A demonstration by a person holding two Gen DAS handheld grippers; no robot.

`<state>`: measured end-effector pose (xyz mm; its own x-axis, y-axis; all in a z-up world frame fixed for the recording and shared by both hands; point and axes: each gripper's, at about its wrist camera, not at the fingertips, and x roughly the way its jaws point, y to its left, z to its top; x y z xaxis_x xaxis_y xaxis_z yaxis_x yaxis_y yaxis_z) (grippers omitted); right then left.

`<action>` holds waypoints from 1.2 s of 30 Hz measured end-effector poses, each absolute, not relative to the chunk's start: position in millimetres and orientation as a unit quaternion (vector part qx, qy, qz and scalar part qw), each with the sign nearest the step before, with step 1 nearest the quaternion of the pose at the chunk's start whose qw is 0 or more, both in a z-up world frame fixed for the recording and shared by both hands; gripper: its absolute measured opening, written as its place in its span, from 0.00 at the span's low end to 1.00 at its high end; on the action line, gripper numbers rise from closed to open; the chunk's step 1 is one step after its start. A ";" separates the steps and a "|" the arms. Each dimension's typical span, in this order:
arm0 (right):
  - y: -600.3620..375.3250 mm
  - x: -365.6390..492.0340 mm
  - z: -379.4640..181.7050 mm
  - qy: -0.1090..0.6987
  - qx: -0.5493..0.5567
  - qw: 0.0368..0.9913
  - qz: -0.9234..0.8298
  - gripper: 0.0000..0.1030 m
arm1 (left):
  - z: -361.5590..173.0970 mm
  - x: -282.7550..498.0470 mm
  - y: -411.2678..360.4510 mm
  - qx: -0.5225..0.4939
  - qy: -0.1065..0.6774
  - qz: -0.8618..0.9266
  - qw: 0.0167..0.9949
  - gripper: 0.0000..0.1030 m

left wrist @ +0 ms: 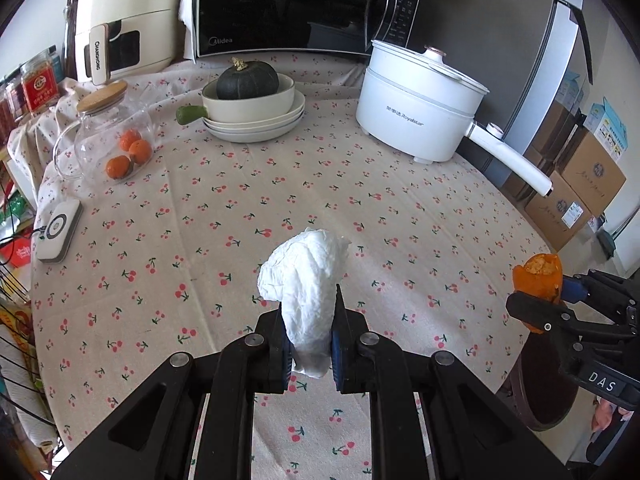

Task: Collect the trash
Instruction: 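Lift the tissue and pepper and carry both toward the brown bin, then hold both items over the bin and open both grippers to drop them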

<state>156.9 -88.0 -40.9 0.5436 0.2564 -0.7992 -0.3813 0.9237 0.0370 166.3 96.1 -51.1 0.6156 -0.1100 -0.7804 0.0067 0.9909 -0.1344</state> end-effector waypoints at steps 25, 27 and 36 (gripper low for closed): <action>-191.3 93.4 -63.9 0.445 -0.030 0.886 0.128 0.42 | -74.2 135.1 -17.9 0.007 0.453 -0.128 0.882 0.15; -202.6 90.6 -65.0 0.446 -0.024 0.886 0.120 0.42 | -74.2 134.9 -29.0 0.013 0.453 -0.138 0.881 0.15; -258.7 79.4 -72.4 0.455 0.004 0.887 0.074 0.42 | -81.7 134.3 -81.3 0.037 0.459 -0.177 0.870 0.15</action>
<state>79.4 -258.7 -72.4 0.5749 0.1340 -0.8072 -0.1270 0.9892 0.0737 134.3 -81.3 -81.7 0.5160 -0.2737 -0.8117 0.3410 0.9349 -0.0986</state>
